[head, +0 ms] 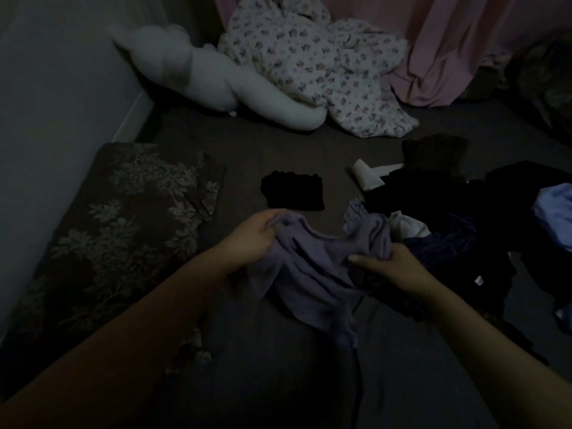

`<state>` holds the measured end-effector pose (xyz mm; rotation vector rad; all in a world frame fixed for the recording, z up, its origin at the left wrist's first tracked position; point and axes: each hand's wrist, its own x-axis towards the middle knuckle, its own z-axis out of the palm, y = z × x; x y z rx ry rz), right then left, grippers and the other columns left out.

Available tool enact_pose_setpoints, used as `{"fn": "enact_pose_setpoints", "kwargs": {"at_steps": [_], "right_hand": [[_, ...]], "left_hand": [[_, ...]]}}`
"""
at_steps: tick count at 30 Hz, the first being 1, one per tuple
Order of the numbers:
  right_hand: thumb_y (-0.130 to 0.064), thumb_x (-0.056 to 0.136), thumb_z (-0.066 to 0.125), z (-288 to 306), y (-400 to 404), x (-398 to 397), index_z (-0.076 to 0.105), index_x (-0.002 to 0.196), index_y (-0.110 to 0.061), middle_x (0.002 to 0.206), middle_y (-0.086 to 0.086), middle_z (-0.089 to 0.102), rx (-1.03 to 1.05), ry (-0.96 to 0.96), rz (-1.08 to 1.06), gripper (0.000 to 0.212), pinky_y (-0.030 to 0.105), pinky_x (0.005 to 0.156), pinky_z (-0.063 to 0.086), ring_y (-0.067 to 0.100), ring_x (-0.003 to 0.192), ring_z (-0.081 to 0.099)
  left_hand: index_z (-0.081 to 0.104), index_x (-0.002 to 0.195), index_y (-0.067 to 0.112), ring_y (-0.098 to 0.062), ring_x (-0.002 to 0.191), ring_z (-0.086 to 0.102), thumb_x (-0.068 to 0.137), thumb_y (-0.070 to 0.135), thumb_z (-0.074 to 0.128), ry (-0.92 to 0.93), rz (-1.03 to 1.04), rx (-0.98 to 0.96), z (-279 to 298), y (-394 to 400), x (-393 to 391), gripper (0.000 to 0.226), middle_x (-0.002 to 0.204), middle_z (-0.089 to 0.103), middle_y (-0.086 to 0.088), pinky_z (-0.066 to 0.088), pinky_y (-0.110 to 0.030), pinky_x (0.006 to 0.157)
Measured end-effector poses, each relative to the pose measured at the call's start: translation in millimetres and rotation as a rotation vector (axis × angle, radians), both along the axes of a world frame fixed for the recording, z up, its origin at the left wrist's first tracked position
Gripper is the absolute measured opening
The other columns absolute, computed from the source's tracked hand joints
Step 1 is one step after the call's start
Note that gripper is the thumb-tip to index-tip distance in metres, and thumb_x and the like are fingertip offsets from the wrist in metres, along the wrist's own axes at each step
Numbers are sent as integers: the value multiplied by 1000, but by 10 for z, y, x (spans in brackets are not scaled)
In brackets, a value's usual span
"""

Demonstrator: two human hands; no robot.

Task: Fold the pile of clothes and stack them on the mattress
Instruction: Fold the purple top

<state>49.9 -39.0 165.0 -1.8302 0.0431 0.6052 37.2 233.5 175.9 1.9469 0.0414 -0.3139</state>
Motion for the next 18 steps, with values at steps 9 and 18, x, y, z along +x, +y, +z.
{"fn": "enact_pose_setpoints", "kwargs": {"at_steps": [9,18], "right_hand": [[-15,89,63,491,-473,-42,71,92,-11,94,15,71,-196,-155,65,10,37,78,53,24,88,66],[-70,61,69,1430,-511,-177,72,82,-7,89,6,73,-361,236,704,66,28,82,51,18,86,67]], "left_hand": [[68,95,7,-18,83,61,91,3,53,-246,288,305,213,377,-305,16,93,68,-9,43,-11,69],[73,73,33,5,71,56,59,76,63,344,-627,43,1284,401,-506,47,76,67,17,44,-12,68]]}}
